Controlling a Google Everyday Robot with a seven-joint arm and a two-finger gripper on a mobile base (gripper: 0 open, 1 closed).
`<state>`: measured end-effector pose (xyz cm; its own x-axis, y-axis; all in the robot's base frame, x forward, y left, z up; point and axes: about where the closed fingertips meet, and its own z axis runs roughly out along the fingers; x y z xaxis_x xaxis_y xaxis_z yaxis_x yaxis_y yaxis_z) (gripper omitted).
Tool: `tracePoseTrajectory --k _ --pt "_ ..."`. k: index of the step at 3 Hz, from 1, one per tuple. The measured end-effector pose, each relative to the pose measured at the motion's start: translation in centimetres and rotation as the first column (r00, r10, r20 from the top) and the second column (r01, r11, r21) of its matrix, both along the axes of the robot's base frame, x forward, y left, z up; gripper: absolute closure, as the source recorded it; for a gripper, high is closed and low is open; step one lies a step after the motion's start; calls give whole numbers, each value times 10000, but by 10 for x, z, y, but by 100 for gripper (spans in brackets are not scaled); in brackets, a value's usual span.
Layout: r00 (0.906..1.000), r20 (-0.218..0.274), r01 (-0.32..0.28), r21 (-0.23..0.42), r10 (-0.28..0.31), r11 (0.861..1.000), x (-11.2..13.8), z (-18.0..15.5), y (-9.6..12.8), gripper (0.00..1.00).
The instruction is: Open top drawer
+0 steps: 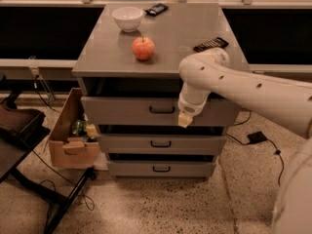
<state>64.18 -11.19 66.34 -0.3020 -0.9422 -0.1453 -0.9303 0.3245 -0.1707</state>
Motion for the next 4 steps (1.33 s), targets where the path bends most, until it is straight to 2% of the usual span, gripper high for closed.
tracePoseTrajectory --k 1,2,4 --pt "10000 0 1 1 -1 10000 0 3 0 87" --pt "10000 0 1 1 -1 10000 0 10 0 83" --pt "10000 -1 1 1 -1 10000 0 10 0 36"
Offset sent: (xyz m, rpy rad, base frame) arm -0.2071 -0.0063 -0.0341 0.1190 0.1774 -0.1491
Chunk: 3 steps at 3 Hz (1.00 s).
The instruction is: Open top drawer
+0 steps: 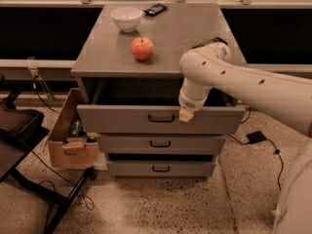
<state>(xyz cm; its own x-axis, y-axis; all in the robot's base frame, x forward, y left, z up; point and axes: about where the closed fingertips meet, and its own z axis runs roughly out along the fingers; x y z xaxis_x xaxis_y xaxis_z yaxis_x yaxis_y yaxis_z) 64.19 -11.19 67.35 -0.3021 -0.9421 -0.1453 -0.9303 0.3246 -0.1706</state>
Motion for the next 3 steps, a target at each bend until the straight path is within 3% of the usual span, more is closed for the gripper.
tracePoseTrajectory --k 1,2,3 --pt "10000 -1 0 0 0 10000 0 0 0 13" --pt "10000 -2 0 0 0 10000 0 0 0 0" --pt "10000 -2 0 0 0 10000 0 0 0 0"
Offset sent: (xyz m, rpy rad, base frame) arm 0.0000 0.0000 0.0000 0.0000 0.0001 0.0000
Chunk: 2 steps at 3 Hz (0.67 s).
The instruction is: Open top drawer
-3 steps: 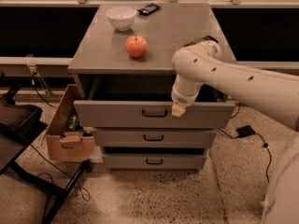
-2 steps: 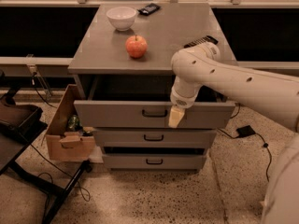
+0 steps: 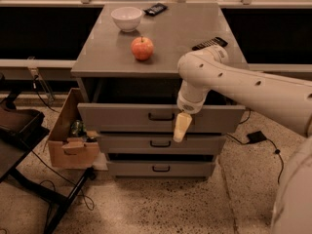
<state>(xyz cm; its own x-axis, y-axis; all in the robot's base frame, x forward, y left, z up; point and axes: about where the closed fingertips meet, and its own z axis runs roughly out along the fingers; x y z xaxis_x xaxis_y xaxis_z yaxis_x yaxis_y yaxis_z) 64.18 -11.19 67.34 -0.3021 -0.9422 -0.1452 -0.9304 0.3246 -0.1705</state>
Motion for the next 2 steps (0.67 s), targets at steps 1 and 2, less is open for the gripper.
tracePoseTrajectory --k 1,2 --pt "9986 -388 356 17 -356 9994 -14 -9 0 14" --pt "9945 -803 673 -24 -673 9977 -33 -11 2 39"
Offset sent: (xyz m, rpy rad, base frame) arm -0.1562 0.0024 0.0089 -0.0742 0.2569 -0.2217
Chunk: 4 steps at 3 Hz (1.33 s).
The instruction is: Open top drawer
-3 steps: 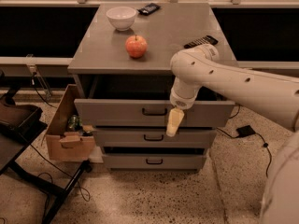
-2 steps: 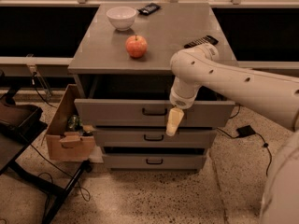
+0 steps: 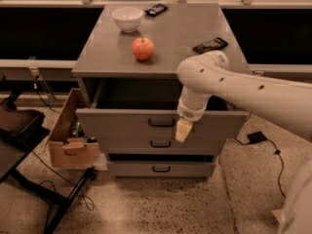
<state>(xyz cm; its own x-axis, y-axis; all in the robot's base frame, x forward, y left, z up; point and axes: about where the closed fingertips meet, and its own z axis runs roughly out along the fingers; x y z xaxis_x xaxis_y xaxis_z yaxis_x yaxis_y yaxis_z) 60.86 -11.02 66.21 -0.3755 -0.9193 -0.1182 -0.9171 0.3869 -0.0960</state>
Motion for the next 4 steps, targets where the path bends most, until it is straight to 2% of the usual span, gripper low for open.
tracePoseTrajectory --k 1,2,3,4 --pt "9998 -212 27 -192 -31 9998 -17 10 6 61" --pt "9998 -212 28 -192 -32 9998 -17 19 6 85" --pt "9998 -212 28 -192 -32 9998 -17 22 5 100" --pt "9998 -212 28 -192 -32 9998 -17 23 2 100"
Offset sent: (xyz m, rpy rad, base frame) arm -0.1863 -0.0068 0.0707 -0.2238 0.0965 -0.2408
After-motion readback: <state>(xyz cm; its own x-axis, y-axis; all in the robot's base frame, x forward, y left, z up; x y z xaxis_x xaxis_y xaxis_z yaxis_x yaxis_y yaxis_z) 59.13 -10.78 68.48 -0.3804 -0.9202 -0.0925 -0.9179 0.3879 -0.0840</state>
